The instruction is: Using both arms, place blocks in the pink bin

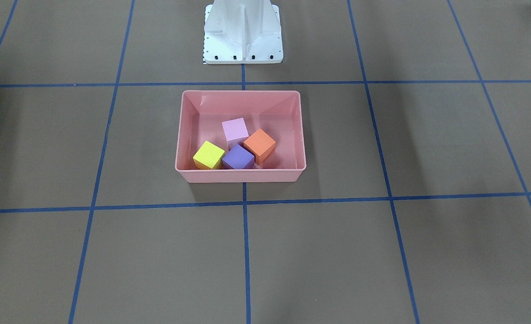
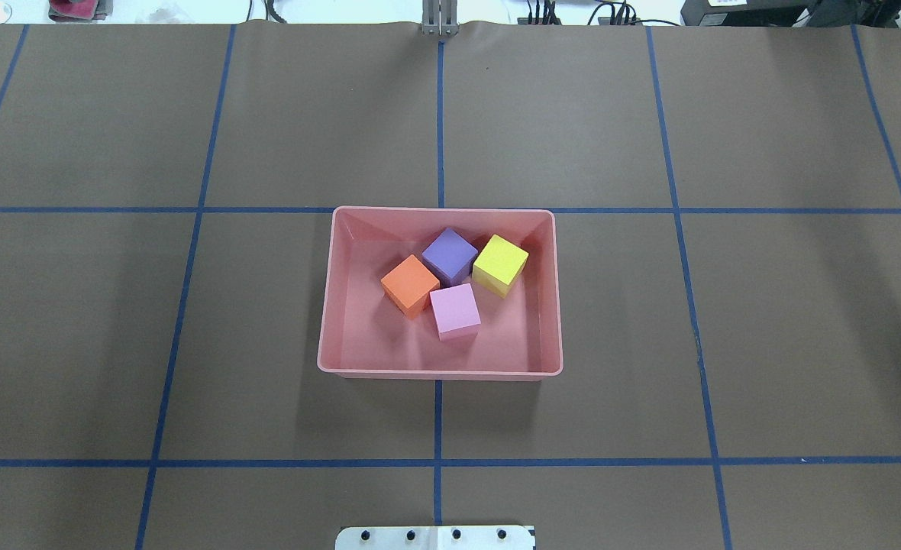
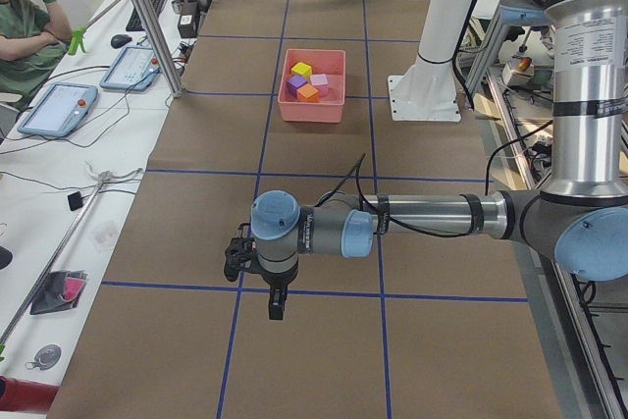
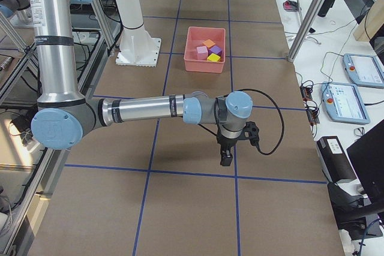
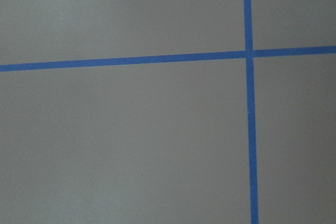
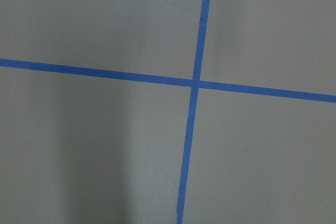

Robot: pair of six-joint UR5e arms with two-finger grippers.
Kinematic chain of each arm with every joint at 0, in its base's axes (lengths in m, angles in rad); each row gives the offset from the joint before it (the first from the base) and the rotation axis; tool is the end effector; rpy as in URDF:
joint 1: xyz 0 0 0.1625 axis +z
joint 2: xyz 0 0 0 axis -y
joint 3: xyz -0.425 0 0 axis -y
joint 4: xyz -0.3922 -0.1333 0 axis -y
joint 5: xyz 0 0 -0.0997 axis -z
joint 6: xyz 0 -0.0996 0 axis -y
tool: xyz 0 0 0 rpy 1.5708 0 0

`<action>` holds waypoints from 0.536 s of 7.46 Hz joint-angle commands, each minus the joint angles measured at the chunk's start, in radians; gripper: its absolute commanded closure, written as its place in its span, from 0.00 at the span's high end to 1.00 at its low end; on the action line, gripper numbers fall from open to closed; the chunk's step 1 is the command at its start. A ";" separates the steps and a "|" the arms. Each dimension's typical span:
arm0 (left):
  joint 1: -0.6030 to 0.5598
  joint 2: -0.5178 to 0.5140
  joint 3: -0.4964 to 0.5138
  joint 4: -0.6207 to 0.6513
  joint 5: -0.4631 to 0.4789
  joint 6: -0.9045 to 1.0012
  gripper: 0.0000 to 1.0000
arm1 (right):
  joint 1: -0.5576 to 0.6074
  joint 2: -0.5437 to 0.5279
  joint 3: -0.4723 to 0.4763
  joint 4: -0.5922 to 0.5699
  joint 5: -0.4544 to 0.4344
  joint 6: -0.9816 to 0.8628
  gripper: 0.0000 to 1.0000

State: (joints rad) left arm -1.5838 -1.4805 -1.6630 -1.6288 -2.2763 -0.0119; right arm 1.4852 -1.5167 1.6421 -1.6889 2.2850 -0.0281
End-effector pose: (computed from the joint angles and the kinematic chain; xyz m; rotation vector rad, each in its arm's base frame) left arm -0.0747 -0.4570 0.6547 0.0578 0.7052 -0.0027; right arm 0.0240 -0.5163 0.6124 -0.0136 -0.7145 -0.1114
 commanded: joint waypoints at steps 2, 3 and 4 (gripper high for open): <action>0.001 0.003 -0.026 0.021 -0.002 -0.006 1.00 | 0.009 0.000 -0.022 0.002 0.005 -0.001 1.00; 0.001 0.003 -0.029 0.023 -0.002 -0.006 1.00 | 0.013 0.004 -0.016 0.000 0.007 0.001 1.00; 0.001 0.003 -0.038 0.026 -0.003 -0.006 1.00 | 0.014 0.003 -0.016 0.000 0.008 0.001 1.00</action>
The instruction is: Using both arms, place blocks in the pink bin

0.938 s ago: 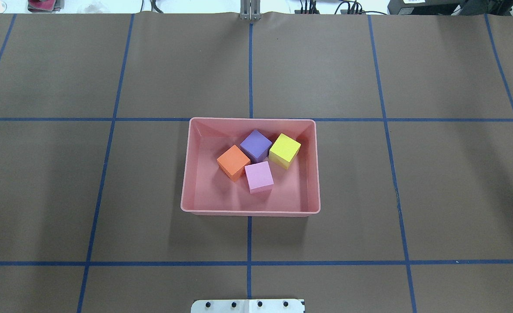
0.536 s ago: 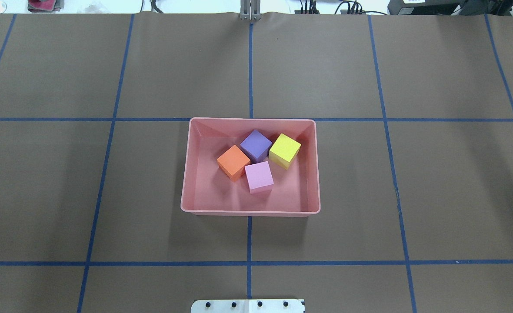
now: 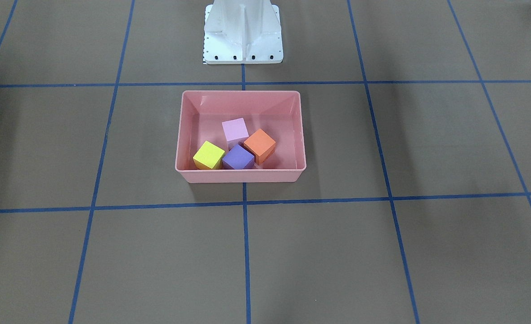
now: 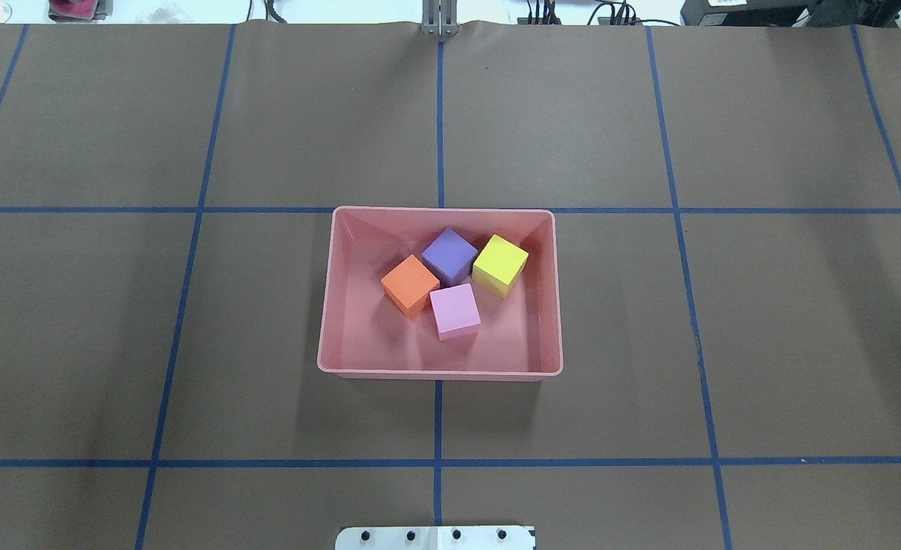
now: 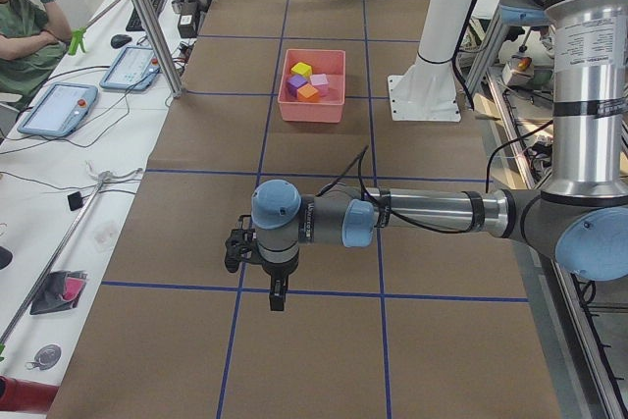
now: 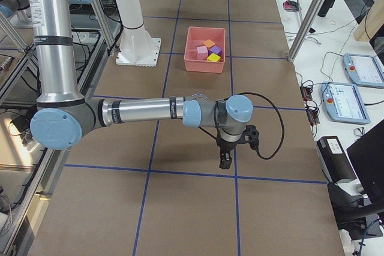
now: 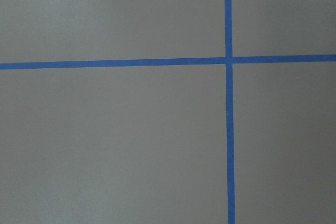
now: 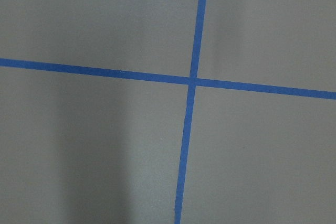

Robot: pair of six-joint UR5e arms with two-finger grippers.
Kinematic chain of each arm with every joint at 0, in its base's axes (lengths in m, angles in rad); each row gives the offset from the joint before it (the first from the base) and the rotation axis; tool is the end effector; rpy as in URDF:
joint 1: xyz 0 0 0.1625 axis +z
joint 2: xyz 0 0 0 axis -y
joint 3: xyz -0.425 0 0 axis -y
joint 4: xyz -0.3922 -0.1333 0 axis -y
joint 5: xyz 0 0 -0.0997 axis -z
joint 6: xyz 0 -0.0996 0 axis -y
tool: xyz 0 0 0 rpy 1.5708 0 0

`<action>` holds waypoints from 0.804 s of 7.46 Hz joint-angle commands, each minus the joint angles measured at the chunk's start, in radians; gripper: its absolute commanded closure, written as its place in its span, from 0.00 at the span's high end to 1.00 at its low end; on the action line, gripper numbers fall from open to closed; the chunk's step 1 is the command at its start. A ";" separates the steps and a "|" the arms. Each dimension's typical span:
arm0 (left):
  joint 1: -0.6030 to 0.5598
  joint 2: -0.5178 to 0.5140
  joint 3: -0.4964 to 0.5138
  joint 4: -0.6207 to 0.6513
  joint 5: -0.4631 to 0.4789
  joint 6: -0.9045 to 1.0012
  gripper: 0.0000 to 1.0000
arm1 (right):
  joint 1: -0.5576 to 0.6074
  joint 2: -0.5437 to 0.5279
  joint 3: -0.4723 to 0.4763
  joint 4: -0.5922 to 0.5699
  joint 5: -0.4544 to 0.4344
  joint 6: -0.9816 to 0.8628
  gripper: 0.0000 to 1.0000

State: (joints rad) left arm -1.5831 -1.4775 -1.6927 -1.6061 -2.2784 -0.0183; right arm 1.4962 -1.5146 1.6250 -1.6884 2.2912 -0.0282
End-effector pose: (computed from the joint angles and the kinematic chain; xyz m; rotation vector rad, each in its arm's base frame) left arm -0.0742 -0.4559 0.6436 0.0591 0.7075 -0.0067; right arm 0.0292 -0.5165 0.6192 -0.0236 -0.7203 -0.0957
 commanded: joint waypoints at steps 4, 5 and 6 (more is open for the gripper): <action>0.000 0.003 -0.052 0.072 -0.001 0.005 1.00 | 0.012 -0.061 0.010 0.191 0.073 0.072 1.00; 0.000 0.003 -0.048 0.072 -0.001 0.005 1.00 | 0.012 -0.058 0.010 0.193 0.074 0.083 1.00; 0.000 0.002 -0.045 0.072 -0.001 0.005 1.00 | 0.012 -0.058 0.012 0.193 0.076 0.083 1.00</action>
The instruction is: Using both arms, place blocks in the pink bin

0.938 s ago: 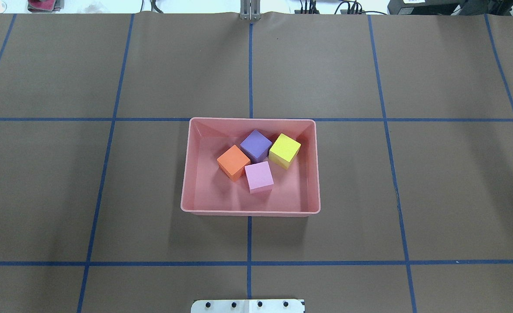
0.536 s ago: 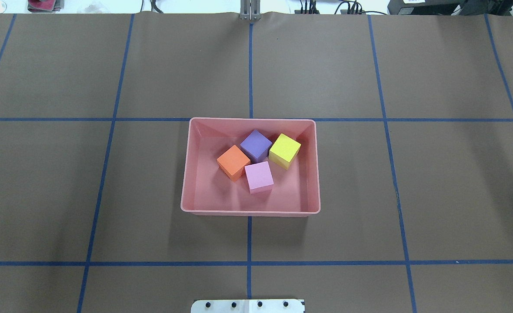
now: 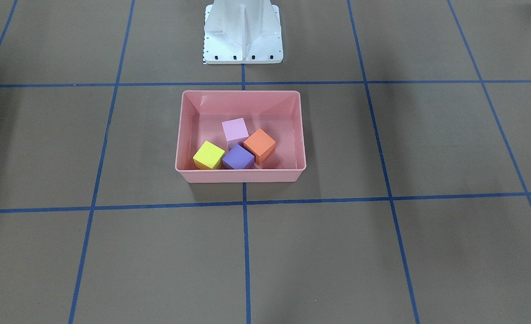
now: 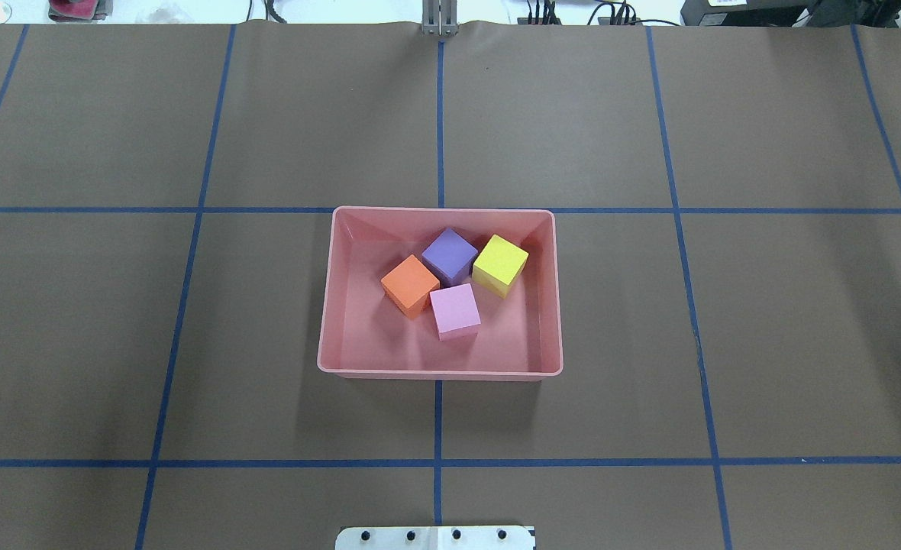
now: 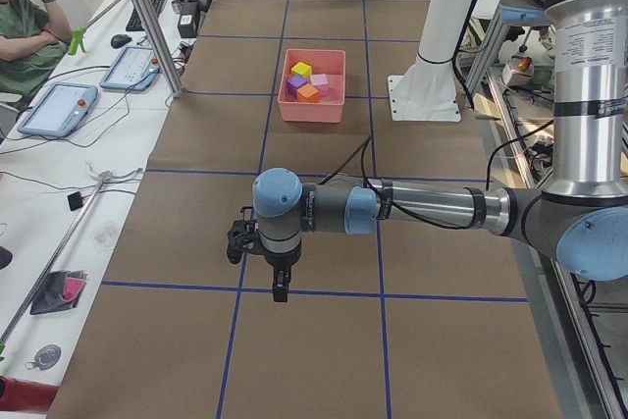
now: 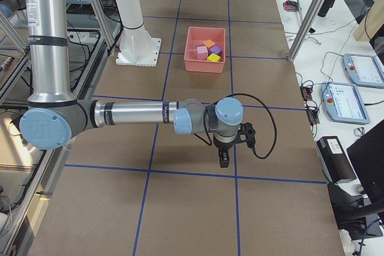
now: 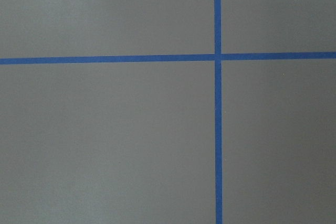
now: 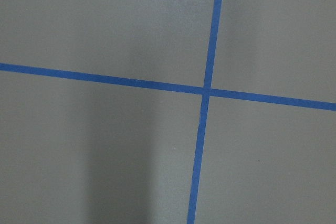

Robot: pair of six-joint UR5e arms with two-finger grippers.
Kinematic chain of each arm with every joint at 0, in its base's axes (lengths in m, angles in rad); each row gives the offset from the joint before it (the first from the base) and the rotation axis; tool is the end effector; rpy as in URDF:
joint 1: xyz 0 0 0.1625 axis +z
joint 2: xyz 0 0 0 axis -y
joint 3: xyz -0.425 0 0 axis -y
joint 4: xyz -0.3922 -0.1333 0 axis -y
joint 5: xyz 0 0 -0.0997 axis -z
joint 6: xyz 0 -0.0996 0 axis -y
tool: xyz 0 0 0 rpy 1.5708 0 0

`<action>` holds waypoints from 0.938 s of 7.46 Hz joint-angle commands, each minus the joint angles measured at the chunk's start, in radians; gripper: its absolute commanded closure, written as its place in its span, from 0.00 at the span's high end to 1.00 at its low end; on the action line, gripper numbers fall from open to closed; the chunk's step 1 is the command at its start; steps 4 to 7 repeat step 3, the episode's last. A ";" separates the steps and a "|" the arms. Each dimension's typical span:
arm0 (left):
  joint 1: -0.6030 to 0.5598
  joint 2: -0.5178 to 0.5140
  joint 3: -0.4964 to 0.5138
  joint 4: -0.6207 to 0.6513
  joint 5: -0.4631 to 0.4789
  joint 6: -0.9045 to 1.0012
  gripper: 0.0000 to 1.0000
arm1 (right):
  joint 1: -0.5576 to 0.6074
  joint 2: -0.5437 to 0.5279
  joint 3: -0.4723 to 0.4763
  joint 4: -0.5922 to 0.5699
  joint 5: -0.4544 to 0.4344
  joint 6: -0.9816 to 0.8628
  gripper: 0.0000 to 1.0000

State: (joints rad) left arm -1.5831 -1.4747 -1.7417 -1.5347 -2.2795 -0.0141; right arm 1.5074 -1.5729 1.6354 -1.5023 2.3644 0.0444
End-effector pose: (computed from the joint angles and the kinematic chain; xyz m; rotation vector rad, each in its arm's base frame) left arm -0.0740 -0.4520 0.6279 0.0364 0.7086 -0.0116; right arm 0.0306 -0.5015 0.6192 0.0812 -0.7981 -0.0699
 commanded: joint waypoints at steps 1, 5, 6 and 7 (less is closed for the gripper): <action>0.000 -0.001 0.004 0.001 0.000 0.002 1.00 | 0.002 0.001 0.000 0.007 0.003 0.011 1.00; 0.002 -0.001 0.004 0.001 0.000 0.002 1.00 | 0.007 0.001 0.001 0.005 0.006 0.011 1.00; 0.002 -0.001 0.004 0.001 0.000 0.002 1.00 | 0.007 0.001 0.001 0.005 0.006 0.011 1.00; 0.002 -0.001 0.004 0.001 0.000 0.002 1.00 | 0.007 0.001 0.001 0.005 0.006 0.011 1.00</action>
